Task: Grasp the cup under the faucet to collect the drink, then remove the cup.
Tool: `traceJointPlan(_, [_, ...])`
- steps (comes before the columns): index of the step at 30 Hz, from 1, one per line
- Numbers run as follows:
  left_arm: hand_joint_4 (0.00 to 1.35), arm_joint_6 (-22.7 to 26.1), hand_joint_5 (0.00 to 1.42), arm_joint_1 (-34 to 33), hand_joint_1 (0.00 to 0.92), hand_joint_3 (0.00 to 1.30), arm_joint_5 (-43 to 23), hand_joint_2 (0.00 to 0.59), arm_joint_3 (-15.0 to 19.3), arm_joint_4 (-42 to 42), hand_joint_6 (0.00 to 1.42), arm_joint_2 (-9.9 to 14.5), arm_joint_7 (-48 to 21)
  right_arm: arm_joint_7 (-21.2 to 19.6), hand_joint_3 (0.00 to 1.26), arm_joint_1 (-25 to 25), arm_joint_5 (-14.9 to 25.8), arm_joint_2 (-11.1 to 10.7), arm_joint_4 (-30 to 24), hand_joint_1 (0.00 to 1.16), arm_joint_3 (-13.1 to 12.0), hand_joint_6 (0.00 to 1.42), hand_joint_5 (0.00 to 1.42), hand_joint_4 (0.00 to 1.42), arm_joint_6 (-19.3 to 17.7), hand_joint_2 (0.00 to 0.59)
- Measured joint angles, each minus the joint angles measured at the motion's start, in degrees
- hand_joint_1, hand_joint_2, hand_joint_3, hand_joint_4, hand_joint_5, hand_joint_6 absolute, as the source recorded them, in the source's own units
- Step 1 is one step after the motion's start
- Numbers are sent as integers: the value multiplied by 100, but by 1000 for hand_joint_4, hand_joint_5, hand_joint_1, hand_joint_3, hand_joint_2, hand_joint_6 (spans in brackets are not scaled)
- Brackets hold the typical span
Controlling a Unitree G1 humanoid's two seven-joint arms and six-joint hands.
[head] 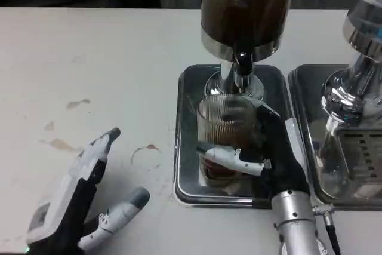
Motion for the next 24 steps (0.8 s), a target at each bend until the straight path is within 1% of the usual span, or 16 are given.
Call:
traceJointPlan(4, [0, 0, 0, -4, 0, 0, -6, 139, -31, -1, 0, 9, 0, -37, 658, 35, -42, 6, -40, 1101, -5, 1051, 803, 680, 0, 164])
traceJointPlan(8, [0, 0, 0, -17, 0, 0, -7, 138, -53, -2, 0, 13, 0, -124, 677, 78, -64, 24, -72, 1080, -16, 1103, 828, 717, -2, 174])
traceJointPlan(10, [0, 0, 0, -35, 0, 0, -8, 137, -69, -6, 0, 18, -1, -210, 690, 147, -98, 24, -146, 1055, -17, 1129, 843, 733, -4, 194])
traceJointPlan(16, [0, -1, 0, -45, 0, 0, -8, 137, -114, -7, 0, 26, -22, -357, 716, 338, -133, 6, -369, 1045, -64, 1171, 868, 766, -21, 203])
traceJointPlan(24, [0, -2, 0, -67, 0, 0, -23, 137, -135, -7, 0, 44, -109, -398, 742, 555, -163, -12, -668, 1029, -100, 1241, 913, 818, -89, 204])
